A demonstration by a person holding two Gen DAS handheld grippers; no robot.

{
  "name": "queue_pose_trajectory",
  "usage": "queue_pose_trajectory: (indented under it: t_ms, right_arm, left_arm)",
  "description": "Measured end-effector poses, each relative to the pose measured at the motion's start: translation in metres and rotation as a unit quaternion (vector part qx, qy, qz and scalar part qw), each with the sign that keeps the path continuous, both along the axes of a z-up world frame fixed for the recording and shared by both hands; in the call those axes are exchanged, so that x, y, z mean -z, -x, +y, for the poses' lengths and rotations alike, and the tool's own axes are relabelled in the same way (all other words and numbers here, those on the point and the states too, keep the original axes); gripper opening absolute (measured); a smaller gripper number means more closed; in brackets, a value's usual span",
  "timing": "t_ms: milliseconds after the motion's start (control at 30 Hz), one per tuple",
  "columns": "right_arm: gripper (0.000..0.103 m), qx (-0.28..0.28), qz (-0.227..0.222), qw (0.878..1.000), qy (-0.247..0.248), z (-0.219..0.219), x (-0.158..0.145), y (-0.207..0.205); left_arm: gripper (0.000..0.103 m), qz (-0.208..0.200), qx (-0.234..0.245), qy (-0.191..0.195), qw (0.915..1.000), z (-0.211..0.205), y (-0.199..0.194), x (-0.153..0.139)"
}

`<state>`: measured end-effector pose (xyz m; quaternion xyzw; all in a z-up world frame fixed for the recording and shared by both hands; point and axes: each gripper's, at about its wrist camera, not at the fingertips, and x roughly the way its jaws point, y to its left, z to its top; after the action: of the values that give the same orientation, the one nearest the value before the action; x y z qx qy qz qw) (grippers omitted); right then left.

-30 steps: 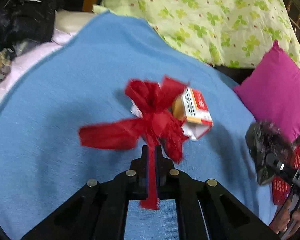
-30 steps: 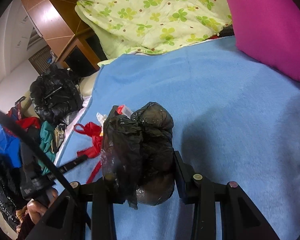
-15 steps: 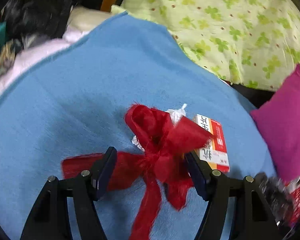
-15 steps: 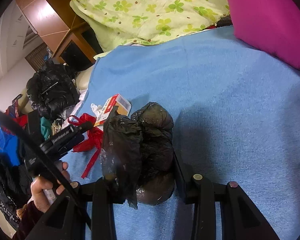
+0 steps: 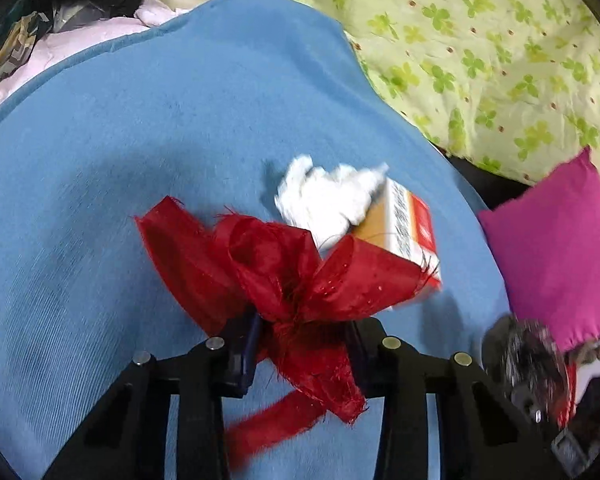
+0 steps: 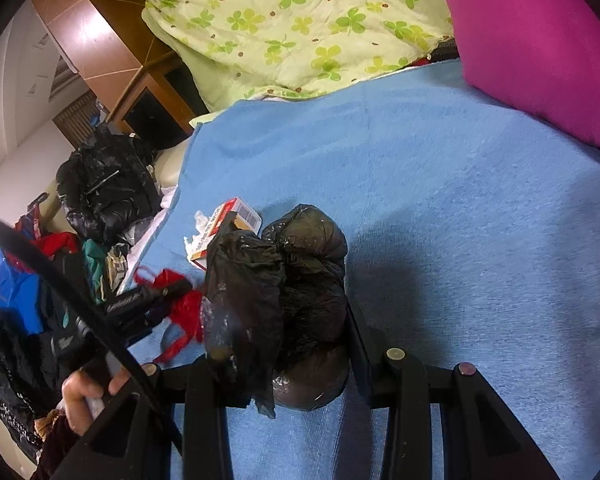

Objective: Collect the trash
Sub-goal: 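Grasp the red ribbon bow with the left tool while the right tool holds the black bag, then carry the red ribbon and black bag over the red wastebasket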

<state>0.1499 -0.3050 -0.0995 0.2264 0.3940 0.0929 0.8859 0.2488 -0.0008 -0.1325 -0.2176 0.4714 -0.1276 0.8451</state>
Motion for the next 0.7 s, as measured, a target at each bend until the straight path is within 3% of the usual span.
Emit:
queue_pose_trajectory:
  t_ms: [133,300,433,700]
  right_arm:
    - [0.040,0.006,-0.009,1.000,-0.004,-0.004,-0.007,0.006]
    - [0.040,0.017,-0.027,0.999,-0.009,-0.006,-0.021,0.018]
    - [0.040,0.022,-0.046,0.999,-0.013,-0.009,-0.033,0.030]
    - [0.040,0.042,-0.092,0.995,0.002,-0.018,-0.062,0.063]
  left_arm:
    - [0.039,-0.006,0.028,-0.015,0.9995,-0.003,0.023,-0.011]
    - [0.038,-0.052,0.047,-0.055,0.9960,-0.018,0.041,-0.039]
    - [0.039,-0.072,0.057,-0.065,0.9936,-0.030,0.049,-0.057]
    - [0.039,-0.141,0.077,-0.124,0.9792,-0.075,0.073,-0.094]
